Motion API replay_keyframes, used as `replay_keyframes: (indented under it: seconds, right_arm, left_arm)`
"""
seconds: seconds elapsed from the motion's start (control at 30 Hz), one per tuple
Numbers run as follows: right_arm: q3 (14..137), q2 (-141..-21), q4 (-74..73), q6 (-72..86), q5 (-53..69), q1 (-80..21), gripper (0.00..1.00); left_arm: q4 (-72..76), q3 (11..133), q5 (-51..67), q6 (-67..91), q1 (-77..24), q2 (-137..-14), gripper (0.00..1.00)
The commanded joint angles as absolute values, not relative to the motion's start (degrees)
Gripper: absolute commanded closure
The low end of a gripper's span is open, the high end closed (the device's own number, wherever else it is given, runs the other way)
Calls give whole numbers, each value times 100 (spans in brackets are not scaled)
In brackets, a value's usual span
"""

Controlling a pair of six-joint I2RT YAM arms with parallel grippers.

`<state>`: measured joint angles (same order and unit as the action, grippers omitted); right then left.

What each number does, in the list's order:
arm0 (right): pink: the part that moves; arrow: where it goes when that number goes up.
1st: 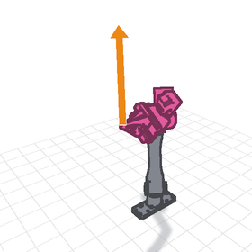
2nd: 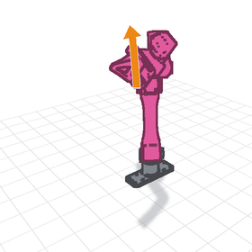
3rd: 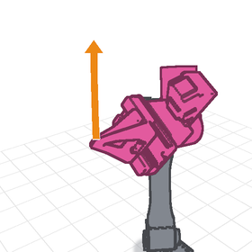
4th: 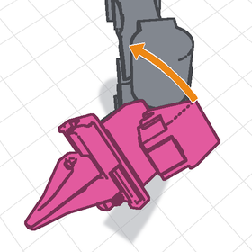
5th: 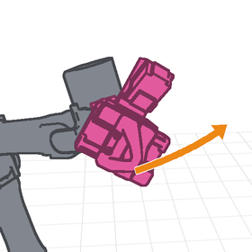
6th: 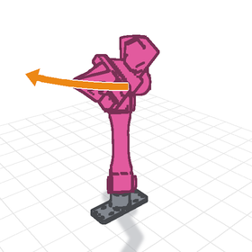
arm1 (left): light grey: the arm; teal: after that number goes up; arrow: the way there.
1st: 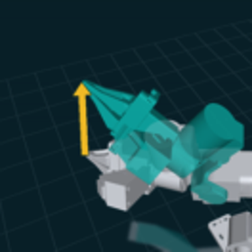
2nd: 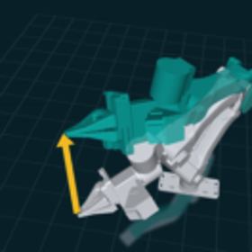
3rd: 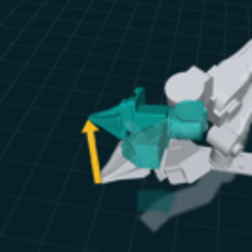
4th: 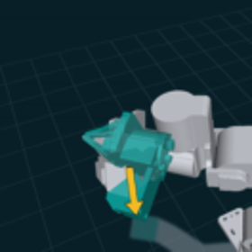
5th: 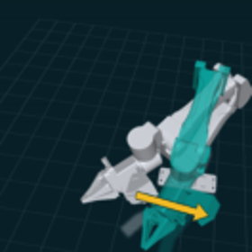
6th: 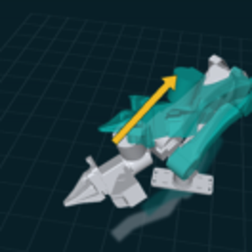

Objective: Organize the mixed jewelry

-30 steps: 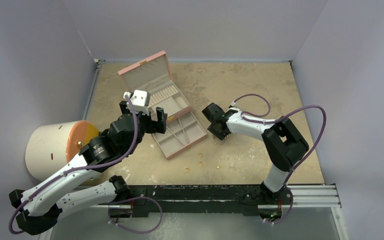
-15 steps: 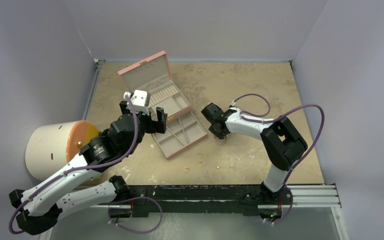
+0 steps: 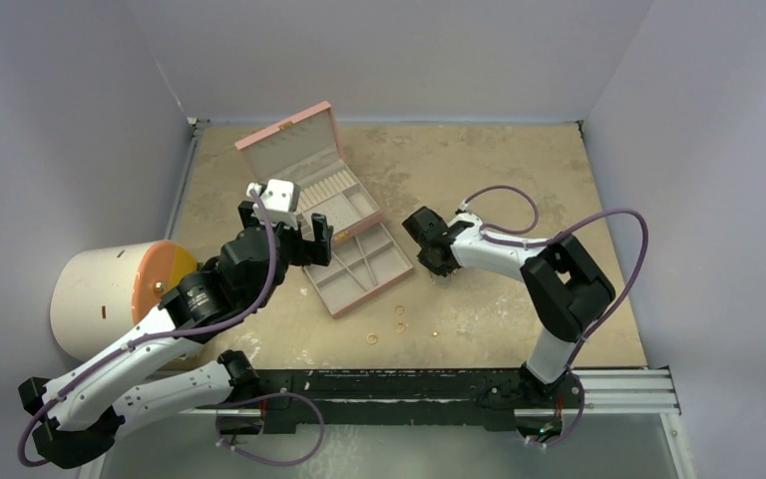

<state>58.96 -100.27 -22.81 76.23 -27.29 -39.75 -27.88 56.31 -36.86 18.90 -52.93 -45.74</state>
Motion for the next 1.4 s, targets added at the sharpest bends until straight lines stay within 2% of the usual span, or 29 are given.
replay_keyframes:
  seconds: [0.0, 0.87, 1.37]
  right_arm:
    - [5688, -9879, -2288, 7399, -2785, -3991, 100]
    - [5283, -8744, -1503, 5331, -2130, -4086, 100]
    - [5716, -8368, -1008, 3789, -1382, -4477, 100]
  left_arm:
    - [-2593, 5593, -3805, 1890, -5318, -4561, 6]
    - [-2610, 5611, -3872, 1868, -5318, -4493, 6]
    - [-2611, 5609, -3979, 1837, -5318, -4313, 6]
